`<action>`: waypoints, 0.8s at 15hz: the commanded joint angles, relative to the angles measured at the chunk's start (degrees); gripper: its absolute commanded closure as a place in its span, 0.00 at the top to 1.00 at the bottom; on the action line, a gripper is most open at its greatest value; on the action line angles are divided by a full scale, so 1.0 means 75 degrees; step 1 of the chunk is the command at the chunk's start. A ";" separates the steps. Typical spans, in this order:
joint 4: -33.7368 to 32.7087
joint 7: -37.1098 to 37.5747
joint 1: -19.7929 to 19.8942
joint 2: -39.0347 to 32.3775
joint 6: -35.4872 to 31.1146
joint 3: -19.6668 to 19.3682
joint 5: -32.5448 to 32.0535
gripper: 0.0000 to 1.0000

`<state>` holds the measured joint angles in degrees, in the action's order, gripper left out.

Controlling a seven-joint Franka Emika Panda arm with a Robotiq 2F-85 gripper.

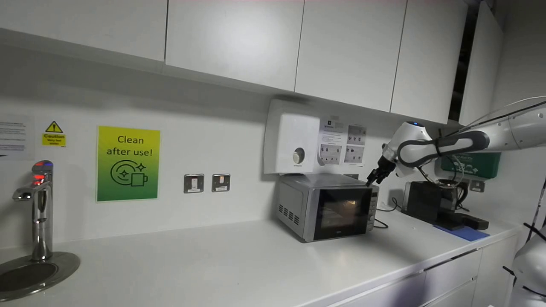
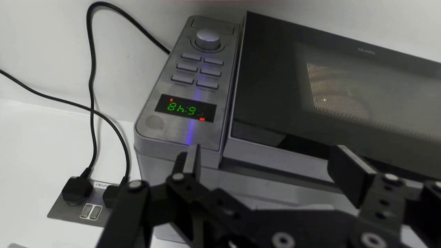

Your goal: Open the microwave door

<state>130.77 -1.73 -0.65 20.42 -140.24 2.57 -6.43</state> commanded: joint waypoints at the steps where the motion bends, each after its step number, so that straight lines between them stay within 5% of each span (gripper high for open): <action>1: -0.0397 0.0254 -0.0010 -0.0336 -0.0331 0.0087 -0.0019 1.00; 4: -0.0491 0.0319 -0.0027 -0.0451 -0.0535 0.0119 0.0008 1.00; 5: -0.0501 0.0301 -0.0026 -0.0472 -0.0606 0.0130 -0.0015 0.75; 12: -0.0520 0.0155 -0.0131 -0.0312 -0.0820 0.0168 0.0010 0.28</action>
<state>127.76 -0.20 -1.12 17.93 -144.88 3.84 -6.41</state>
